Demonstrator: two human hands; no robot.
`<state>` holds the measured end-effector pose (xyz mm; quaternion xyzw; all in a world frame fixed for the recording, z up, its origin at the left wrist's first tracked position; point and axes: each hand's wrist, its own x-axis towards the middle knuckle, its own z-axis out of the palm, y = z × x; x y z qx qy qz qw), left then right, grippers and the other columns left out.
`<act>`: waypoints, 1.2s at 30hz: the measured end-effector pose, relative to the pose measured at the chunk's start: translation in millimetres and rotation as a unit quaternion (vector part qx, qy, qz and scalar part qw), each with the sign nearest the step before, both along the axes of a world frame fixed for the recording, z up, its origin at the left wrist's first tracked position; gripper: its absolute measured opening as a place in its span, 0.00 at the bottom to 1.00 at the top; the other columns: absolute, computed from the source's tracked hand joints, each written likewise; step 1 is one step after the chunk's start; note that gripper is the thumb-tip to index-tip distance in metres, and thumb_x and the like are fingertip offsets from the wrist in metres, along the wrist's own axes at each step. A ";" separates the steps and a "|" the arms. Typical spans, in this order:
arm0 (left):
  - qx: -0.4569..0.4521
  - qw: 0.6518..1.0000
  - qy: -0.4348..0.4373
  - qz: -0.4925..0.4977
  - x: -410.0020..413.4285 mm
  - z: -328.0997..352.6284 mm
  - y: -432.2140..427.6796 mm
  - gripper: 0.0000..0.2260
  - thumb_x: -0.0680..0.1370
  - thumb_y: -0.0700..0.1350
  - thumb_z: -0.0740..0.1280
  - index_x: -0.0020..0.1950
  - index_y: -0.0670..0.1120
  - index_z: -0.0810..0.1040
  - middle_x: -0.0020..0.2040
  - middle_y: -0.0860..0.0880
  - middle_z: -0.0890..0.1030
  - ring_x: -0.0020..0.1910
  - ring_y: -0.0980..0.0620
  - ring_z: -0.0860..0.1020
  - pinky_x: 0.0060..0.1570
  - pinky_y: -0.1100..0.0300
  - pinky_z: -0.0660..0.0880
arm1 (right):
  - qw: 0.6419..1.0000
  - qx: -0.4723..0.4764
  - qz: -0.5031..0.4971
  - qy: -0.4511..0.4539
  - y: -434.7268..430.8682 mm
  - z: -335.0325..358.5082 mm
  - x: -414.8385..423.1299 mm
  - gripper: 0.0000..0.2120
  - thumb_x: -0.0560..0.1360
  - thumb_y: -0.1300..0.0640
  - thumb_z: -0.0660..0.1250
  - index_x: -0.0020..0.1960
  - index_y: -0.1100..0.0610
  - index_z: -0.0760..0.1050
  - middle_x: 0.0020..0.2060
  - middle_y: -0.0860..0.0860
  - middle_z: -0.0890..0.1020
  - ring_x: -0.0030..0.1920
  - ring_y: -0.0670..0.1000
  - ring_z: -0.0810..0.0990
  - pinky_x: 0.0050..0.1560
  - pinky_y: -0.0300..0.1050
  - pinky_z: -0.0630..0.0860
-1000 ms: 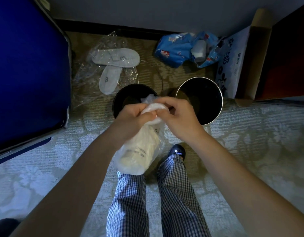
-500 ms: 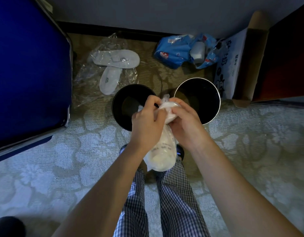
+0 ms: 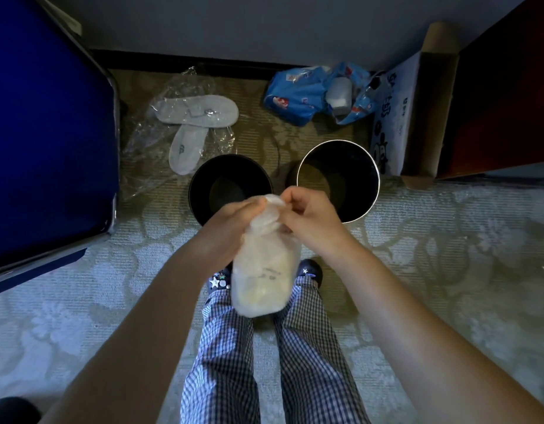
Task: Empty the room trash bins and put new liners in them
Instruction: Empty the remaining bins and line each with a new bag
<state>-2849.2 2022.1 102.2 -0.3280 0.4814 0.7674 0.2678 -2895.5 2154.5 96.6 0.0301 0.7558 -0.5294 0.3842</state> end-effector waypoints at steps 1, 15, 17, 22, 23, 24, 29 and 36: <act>-0.045 0.999 0.000 -0.027 -0.7 -2.2 -1.3 0.11 0.80 0.42 0.59 0.48 0.43 0.80 0.41 0.46 0.83 0.42 0.52 0.81 0.47 0.59 0.75 | 1.000 -0.001 0.000 0.003 1.9 -1.8 4.4 0.11 0.75 0.66 0.66 0.35 0.56 0.73 0.33 0.58 0.74 0.35 0.50 0.72 0.37 0.42 0.68; -0.095 0.981 -0.155 -0.065 -1.0 10.8 22.3 0.19 0.80 0.48 0.53 0.38 0.41 0.76 0.25 0.49 0.75 0.24 0.54 0.74 0.28 0.63 0.67 | 0.994 -0.015 0.048 0.093 20.2 1.6 14.4 0.01 0.74 0.65 0.66 0.44 0.61 0.74 0.35 0.53 0.75 0.35 0.43 0.72 0.35 0.34 0.68; -0.064 0.984 -0.148 -0.070 -0.3 14.4 21.2 0.18 0.80 0.47 0.52 0.39 0.42 0.76 0.27 0.49 0.74 0.25 0.54 0.74 0.29 0.62 0.68 | 0.991 -0.016 0.086 0.099 20.2 5.1 11.0 0.02 0.75 0.62 0.67 0.45 0.62 0.76 0.35 0.57 0.76 0.34 0.44 0.71 0.36 0.38 0.68; 0.021 0.991 -0.126 -0.039 -0.1 27.2 15.0 0.15 0.80 0.47 0.54 0.38 0.47 0.76 0.32 0.51 0.77 0.31 0.55 0.73 0.27 0.63 0.70 | 0.978 -0.025 0.190 0.077 11.2 17.7 7.7 0.12 0.78 0.61 0.65 0.44 0.71 0.76 0.38 0.45 0.66 0.36 0.39 0.68 0.41 0.33 0.67; 0.024 0.991 -0.123 -0.038 -0.2 30.8 13.5 0.14 0.80 0.47 0.55 0.39 0.47 0.76 0.33 0.51 0.77 0.31 0.55 0.73 0.27 0.63 0.70 | 0.974 -0.022 0.210 0.078 10.3 20.5 6.3 0.12 0.78 0.61 0.64 0.45 0.72 0.76 0.39 0.45 0.66 0.37 0.39 0.68 0.42 0.32 0.66; 0.024 0.992 -0.117 -0.041 -0.1 34.0 11.9 0.12 0.79 0.46 0.57 0.39 0.47 0.76 0.32 0.51 0.76 0.30 0.56 0.72 0.26 0.64 0.70 | 0.971 -0.026 0.226 0.078 10.0 24.4 4.1 0.12 0.78 0.61 0.64 0.46 0.71 0.77 0.40 0.45 0.66 0.38 0.39 0.68 0.43 0.31 0.66; 0.004 0.996 -0.067 -0.054 -1.7 48.7 4.1 0.17 0.82 0.46 0.57 0.35 0.47 0.76 0.25 0.54 0.64 0.22 0.60 0.63 0.24 0.67 0.68 | 0.991 -0.090 0.100 0.018 17.0 45.6 -4.7 0.07 0.76 0.64 0.66 0.48 0.67 0.80 0.37 0.48 0.74 0.36 0.37 0.73 0.39 0.29 0.68; -0.135 0.970 -0.047 -0.197 -1.3 70.2 10.5 0.16 0.81 0.48 0.60 0.35 0.44 0.71 0.24 0.53 0.63 0.23 0.57 0.60 0.26 0.64 0.61 | 0.994 -0.039 0.050 0.092 24.2 61.1 -6.3 0.08 0.75 0.64 0.66 0.37 0.57 0.73 0.45 0.54 0.79 0.39 0.41 0.76 0.42 0.38 0.71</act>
